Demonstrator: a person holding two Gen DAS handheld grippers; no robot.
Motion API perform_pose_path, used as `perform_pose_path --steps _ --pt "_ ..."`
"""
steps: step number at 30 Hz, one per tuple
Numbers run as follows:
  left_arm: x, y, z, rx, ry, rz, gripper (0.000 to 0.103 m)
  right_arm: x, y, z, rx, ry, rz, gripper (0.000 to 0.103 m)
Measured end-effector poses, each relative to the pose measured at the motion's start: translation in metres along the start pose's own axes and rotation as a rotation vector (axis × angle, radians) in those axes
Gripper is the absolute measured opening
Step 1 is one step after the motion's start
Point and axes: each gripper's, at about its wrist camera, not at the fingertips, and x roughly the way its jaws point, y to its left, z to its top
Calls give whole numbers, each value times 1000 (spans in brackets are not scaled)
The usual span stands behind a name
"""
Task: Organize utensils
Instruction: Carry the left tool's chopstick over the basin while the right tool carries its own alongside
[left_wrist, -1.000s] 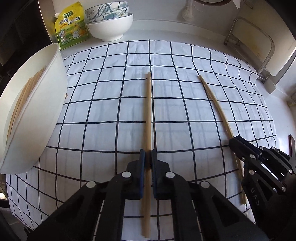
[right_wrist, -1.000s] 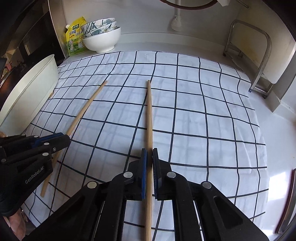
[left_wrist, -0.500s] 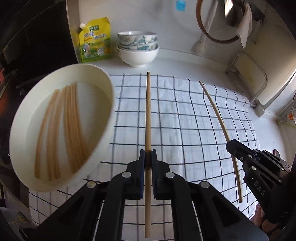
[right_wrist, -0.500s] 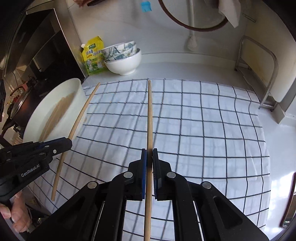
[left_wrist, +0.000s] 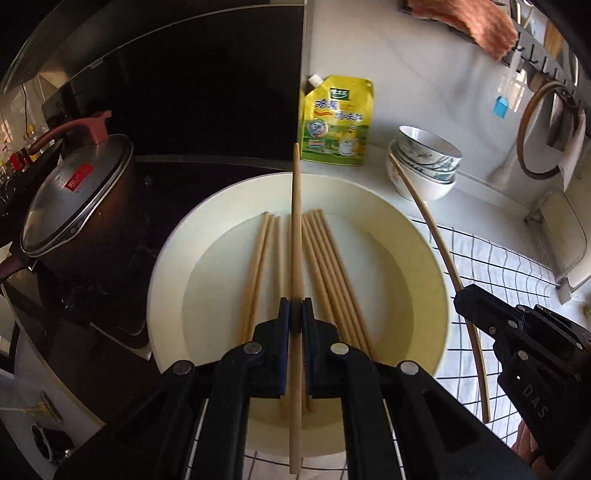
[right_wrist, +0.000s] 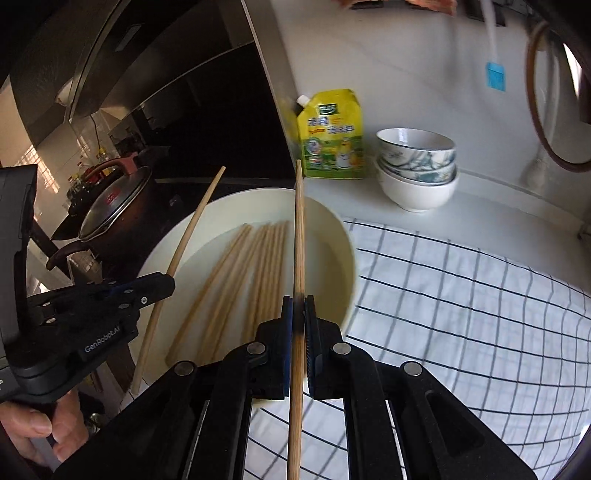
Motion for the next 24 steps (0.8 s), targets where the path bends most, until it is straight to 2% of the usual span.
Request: perform_pose_path --steps 5,12,19,20,22,24 --pt "28 23 9 -16 40 -11 7 45 22 15 -6 59 -12 6" --pt "67 32 7 -3 117 -25 7 87 20 9 40 150 -47 6" --pt "76 35 2 -5 139 -37 8 95 15 3 61 164 -73 6" --pt "76 36 2 -15 140 -41 10 95 15 3 59 162 -77 6" --pt "76 39 4 -37 144 -57 20 92 14 2 59 155 -86 7" --pt "71 42 3 -59 140 -54 42 87 14 1 62 144 -85 14"
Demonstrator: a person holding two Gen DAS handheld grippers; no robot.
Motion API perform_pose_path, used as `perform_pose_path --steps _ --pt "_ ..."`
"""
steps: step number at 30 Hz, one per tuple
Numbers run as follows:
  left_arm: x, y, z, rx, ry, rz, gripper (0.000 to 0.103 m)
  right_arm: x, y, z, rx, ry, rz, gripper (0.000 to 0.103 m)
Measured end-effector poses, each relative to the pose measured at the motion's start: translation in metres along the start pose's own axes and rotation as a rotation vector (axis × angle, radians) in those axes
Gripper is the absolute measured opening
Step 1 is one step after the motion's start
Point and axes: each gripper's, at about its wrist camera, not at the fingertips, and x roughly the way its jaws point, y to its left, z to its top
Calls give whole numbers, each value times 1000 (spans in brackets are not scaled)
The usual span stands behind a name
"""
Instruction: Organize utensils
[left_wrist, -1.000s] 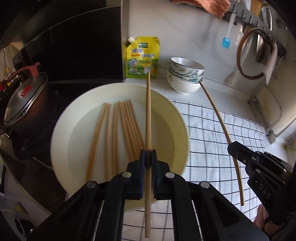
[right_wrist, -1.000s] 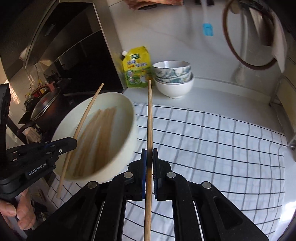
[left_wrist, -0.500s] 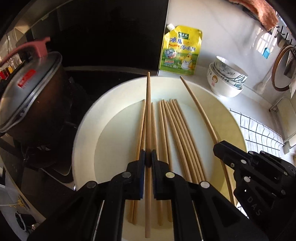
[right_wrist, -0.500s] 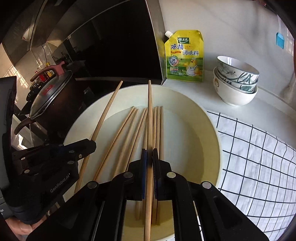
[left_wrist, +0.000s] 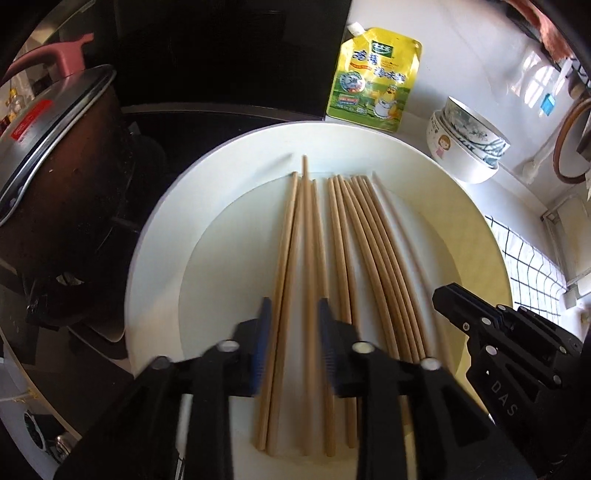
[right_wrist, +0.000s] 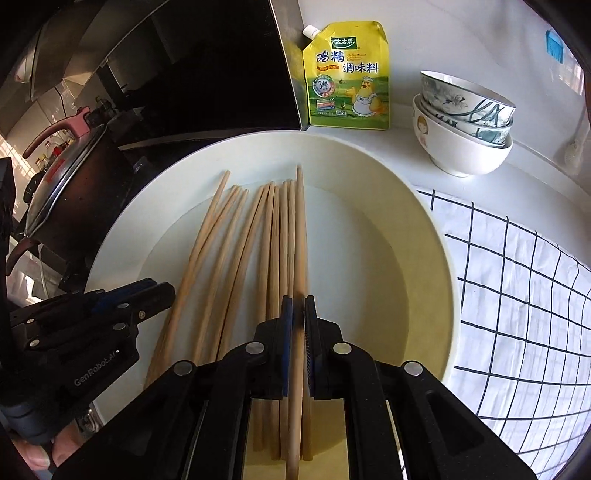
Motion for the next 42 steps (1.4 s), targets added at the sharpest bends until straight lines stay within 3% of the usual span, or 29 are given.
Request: perform_pose_path --steps 3,5,24,42 --pt "-12 3 -3 -13 -30 15 59 -9 -1 -2 -4 -18 2 20" --pt "-19 3 -4 -11 -49 25 63 -16 -2 -5 -9 -28 0 22" --pt "-69 -15 -20 16 -110 49 63 -72 -4 -19 -41 -84 -11 26" --pt "-89 -8 -30 2 -132 61 67 -93 7 -23 -77 -116 -16 33"
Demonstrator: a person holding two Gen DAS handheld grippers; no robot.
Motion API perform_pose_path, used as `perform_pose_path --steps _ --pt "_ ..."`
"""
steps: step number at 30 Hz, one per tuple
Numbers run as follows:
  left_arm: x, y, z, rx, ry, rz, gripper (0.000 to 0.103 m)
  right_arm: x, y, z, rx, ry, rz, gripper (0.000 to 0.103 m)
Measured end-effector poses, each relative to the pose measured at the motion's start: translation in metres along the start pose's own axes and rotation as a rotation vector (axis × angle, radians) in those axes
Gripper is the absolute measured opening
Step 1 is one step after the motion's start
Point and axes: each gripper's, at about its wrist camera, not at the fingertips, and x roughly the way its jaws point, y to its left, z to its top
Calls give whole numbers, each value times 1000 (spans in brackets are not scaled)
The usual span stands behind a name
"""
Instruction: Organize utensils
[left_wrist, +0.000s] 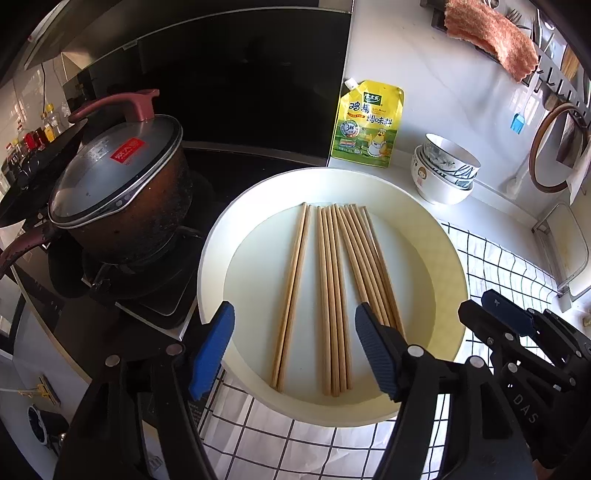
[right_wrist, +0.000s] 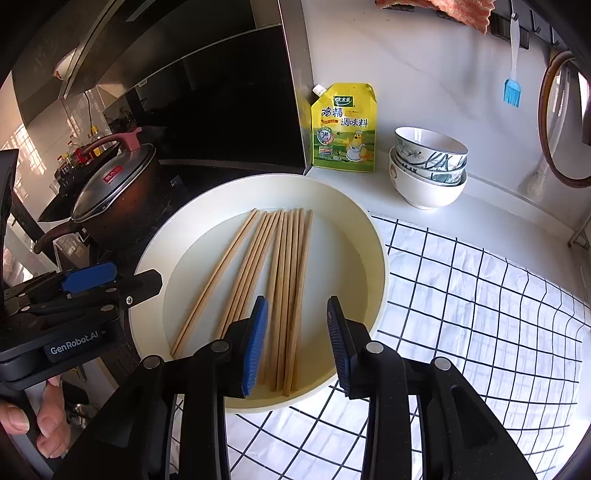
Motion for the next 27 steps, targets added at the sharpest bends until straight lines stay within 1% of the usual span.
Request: perform_pose_path --steps 8,20,24,27 --pt "-8 0 -2 -2 -18 6 71 -6 2 -1 -9 -13 -11 38" --pt "-17 1 -3 -12 -38 21 88 -11 3 -2 -11 -21 -17 50" --pt "-19 2 -3 -14 -46 19 90 -13 2 -3 -5 -24 -24 53" --pt "-21 2 -2 -12 -53 23 91 -15 1 -4 -1 -31 -30 58"
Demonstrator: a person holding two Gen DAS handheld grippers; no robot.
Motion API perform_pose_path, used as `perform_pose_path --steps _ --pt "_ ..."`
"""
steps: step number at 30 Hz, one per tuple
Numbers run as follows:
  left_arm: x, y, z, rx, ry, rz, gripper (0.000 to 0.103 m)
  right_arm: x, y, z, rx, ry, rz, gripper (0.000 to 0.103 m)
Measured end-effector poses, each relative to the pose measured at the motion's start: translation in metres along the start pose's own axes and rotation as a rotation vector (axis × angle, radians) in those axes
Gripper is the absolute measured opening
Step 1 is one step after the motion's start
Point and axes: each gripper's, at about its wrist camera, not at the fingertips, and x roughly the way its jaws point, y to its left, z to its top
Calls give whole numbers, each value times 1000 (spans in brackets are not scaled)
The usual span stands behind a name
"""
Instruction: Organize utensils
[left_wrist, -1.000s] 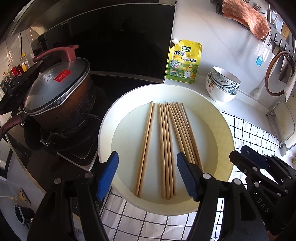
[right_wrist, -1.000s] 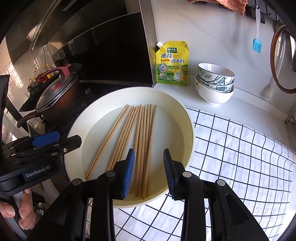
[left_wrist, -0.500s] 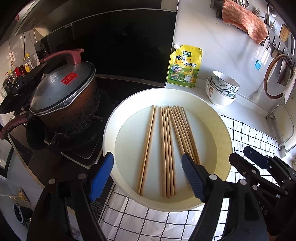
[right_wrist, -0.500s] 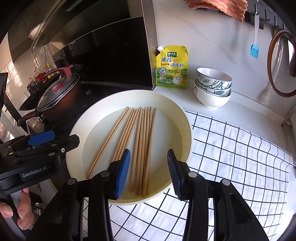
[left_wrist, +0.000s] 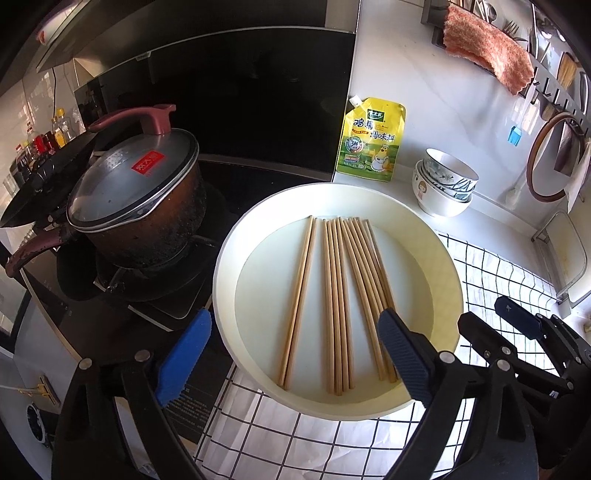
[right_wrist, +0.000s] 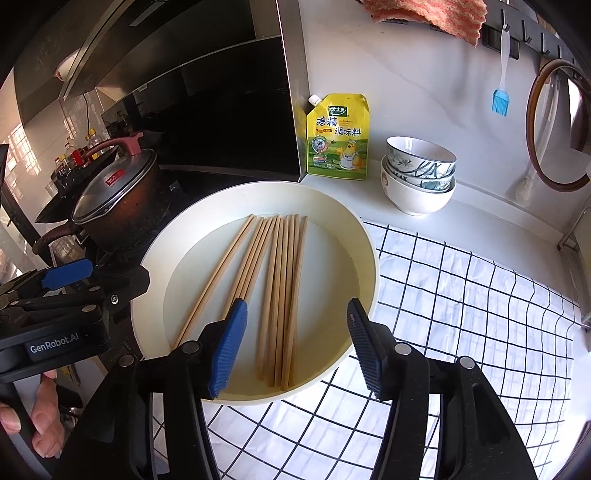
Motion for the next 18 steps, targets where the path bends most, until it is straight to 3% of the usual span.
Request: perform_pose_path --steps 6,18 --pt "-3 0 0 -9 -7 6 94 -3 -1 -1 6 -17 -15 68" --pt "-7 1 0 -17 -8 16 96 -5 -4 -2 13 -12 -20 70"
